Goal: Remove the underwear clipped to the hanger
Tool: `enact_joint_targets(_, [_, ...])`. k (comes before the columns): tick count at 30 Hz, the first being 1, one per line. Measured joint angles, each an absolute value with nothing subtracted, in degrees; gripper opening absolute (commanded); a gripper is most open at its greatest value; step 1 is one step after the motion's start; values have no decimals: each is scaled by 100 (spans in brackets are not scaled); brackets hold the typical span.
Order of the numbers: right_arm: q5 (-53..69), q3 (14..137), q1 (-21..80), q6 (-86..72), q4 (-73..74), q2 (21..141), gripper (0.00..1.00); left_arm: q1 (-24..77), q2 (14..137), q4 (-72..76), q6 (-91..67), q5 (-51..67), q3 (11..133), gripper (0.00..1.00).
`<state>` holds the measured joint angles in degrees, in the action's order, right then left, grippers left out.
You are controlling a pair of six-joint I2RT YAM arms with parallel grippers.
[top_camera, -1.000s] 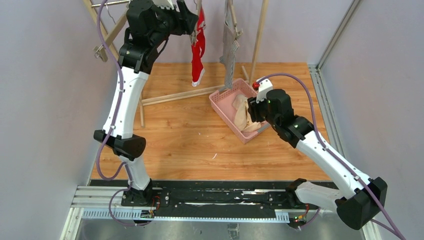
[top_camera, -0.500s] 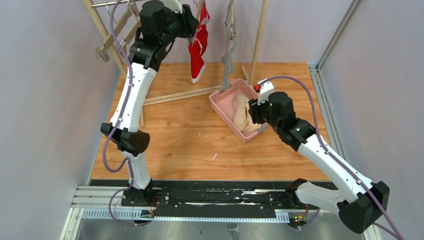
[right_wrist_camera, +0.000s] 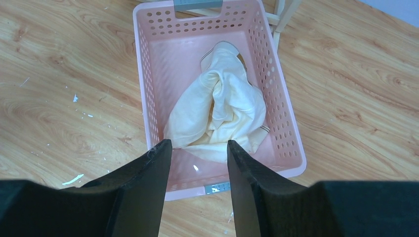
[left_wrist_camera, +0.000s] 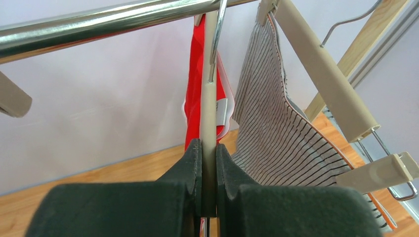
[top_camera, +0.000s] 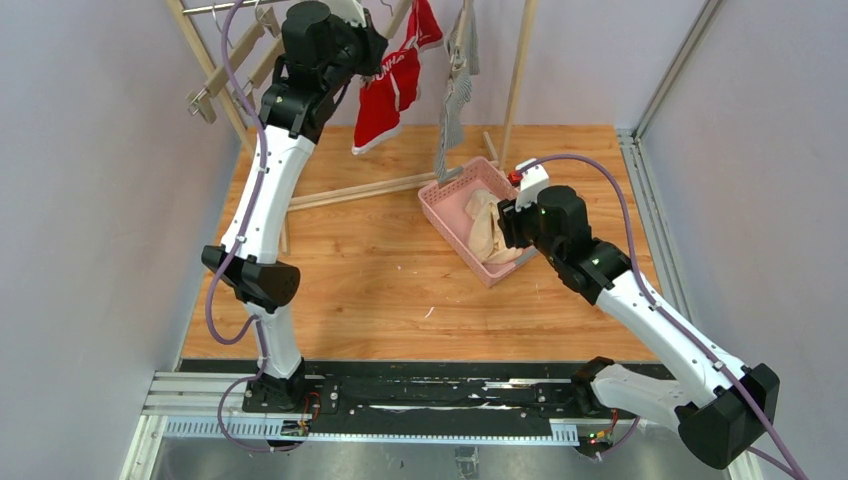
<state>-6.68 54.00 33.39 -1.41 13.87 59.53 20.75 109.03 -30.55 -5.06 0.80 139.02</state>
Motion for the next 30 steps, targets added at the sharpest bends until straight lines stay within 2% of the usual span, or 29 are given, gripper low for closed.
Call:
enact_joint_targets(11, [-701,5251,3339,-139,1310,5955,43,2082,10634,-2438,-429,-163,13251,0])
enact_joint_targets(21, [-701,5242,3339,-143,1284,5959,43,2082,10309,-2517,-187,-537,13111,0])
enact_joint_targets(30, [-698,5242,3339,-143,1267,5959,43,2082,9402,-2198,-143,-545,11944,0])
